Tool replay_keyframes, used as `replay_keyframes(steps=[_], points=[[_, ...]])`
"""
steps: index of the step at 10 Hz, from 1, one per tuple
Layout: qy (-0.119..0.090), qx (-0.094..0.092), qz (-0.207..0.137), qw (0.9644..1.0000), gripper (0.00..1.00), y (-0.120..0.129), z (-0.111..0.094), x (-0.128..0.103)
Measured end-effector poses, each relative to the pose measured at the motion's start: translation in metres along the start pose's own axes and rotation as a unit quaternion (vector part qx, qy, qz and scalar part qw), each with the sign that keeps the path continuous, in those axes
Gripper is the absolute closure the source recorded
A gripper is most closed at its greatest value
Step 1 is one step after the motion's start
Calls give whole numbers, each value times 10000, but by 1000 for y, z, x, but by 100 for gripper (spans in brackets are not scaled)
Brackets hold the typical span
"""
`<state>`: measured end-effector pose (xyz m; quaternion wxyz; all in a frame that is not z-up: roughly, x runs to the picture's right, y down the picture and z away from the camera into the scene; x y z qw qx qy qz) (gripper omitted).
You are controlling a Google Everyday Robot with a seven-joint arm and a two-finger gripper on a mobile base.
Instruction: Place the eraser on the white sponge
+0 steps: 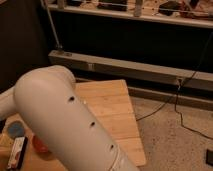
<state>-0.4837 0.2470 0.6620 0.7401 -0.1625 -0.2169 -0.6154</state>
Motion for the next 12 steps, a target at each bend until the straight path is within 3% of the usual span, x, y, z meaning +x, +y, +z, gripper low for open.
replay_keyframes(steps=[3, 5, 8, 11, 12], points=[[253, 349, -723, 9964, 35, 28, 1, -19], [282, 469, -1340, 9895, 35, 43, -1, -23], [225, 518, -1667, 9844, 35, 53, -2, -9], [109, 465, -1796, 9826, 35, 51, 4, 0], [50, 359, -1768, 9836, 35, 48, 9, 2]])
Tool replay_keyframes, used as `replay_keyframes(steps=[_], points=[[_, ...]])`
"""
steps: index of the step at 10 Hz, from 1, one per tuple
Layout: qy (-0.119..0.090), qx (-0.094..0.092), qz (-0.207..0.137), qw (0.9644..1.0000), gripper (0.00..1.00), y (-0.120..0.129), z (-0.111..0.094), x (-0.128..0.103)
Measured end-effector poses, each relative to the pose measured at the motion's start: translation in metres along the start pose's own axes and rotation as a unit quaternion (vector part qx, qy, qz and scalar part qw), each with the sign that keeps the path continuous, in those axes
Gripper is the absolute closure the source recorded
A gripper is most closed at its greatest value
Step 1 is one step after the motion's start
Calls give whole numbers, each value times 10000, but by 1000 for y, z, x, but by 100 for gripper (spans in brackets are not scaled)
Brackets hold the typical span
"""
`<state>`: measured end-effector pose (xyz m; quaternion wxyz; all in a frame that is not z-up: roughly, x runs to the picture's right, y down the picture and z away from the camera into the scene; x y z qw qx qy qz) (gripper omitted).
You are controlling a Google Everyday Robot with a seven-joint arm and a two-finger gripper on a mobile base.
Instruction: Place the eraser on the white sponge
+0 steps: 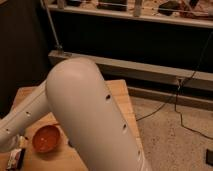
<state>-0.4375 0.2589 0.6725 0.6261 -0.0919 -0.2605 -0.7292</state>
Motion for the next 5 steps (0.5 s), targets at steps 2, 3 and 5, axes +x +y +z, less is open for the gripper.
replay_keyframes(steps=[2, 3, 5], points=[[-149, -135, 182, 9996, 35, -5, 9, 5], [-207, -220, 271, 9992, 35, -8, 13, 10], [-297, -419, 364, 9980, 35, -13, 24, 14]])
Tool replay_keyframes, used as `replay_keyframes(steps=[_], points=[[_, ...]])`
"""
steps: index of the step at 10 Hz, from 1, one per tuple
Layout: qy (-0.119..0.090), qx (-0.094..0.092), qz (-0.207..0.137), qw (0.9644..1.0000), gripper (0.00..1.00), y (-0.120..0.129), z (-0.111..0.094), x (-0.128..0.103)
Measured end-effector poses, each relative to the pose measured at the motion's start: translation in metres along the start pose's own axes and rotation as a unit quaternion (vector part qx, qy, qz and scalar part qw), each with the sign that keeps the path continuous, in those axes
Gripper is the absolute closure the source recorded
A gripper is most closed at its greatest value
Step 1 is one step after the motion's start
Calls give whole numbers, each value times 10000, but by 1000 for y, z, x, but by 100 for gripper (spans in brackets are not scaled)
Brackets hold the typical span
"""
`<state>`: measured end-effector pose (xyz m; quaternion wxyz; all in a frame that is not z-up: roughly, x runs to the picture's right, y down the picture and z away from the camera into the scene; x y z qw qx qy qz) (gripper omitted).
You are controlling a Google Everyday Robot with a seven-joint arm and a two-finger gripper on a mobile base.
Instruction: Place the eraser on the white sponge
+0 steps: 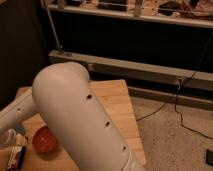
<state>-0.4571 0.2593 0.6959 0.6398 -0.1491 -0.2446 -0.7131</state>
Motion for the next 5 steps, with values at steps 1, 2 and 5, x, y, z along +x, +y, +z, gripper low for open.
replay_keyframes(steps=[1, 2, 5], points=[[-30, -80, 16, 10000, 35, -2, 5, 1], [-73, -145, 18, 9999, 35, -4, 10, 0], [-153, -328, 23, 9993, 35, -4, 25, -8]])
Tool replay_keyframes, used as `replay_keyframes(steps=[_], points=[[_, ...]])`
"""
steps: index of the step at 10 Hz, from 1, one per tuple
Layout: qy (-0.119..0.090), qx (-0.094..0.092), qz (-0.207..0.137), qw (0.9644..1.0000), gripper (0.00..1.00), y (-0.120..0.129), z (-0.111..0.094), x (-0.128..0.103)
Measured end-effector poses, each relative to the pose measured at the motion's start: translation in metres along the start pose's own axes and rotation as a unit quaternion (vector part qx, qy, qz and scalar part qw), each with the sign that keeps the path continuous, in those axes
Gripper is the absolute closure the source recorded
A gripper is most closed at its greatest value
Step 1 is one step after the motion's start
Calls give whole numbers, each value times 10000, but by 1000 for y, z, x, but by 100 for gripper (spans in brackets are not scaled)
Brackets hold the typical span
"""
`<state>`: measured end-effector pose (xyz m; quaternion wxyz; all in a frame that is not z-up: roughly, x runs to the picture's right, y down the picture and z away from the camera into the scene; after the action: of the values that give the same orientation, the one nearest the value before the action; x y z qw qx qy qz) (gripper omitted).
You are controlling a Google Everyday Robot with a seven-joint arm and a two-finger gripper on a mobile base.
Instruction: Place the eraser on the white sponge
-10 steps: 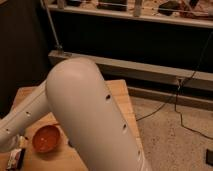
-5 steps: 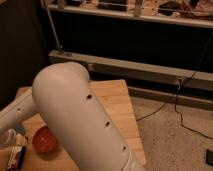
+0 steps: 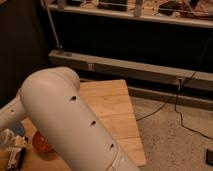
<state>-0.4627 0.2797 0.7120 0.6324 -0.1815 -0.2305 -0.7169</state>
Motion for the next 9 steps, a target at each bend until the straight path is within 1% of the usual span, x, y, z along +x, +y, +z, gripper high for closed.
replay_keyframes(steps=[2, 3, 6, 9], points=[[49, -91, 3, 9999, 35, -3, 7, -2], [95, -92, 15, 9999, 35, -6, 10, -1], [127, 8, 84, 9999, 35, -11, 14, -2], [74, 5, 150, 9999, 35, -4, 20, -9]])
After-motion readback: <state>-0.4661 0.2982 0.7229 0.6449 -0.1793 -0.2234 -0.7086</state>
